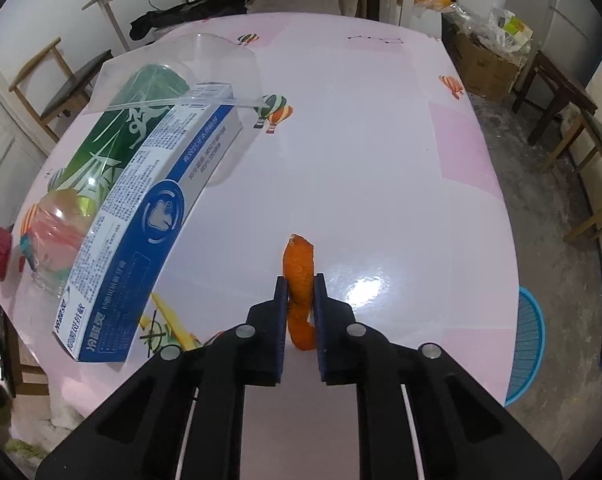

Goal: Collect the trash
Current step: 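Carry the peel and red can over the blue wastebasket and open both tools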

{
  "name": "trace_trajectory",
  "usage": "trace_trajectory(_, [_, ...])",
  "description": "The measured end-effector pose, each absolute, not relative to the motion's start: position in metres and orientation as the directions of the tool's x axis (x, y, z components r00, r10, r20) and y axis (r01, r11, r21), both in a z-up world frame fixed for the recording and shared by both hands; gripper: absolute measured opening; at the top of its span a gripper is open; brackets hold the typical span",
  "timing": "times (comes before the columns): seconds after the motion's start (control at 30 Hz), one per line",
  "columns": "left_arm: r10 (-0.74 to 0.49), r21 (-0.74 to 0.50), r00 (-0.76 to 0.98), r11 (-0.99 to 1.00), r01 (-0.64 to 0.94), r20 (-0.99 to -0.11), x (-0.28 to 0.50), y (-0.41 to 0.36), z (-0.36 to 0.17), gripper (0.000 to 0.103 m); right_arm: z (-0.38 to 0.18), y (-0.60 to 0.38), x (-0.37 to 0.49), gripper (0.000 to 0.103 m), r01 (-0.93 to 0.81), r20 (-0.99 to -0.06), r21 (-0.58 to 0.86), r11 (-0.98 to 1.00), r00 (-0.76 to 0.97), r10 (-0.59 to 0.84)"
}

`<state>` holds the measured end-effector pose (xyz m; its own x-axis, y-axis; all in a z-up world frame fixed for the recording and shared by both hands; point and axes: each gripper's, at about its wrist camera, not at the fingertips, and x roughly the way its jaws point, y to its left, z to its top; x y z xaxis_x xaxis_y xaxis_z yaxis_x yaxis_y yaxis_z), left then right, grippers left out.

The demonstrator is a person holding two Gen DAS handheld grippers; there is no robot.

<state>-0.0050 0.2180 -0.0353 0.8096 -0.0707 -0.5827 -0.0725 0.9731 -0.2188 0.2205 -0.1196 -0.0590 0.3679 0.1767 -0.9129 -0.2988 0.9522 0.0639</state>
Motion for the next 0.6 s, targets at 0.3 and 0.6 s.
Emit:
trace_trajectory(0.3, [-0.078,-0.249,0.843,0.966,-0.068,-0.532,-0.038,0.213,-0.013,0.065,-0.038,-0.133,0.211,0.010,-0.263,-0.876,0.133,0.956,0.420,0.237])
trace_trajectory(0.6, [-0.224,-0.287,0.867,0.953,0.099,-0.445,-0.049,0.161,0.024,0.065,0.003,-0.171,0.187,0.010,-0.230,-0.791,0.270,0.935,0.501,0.351])
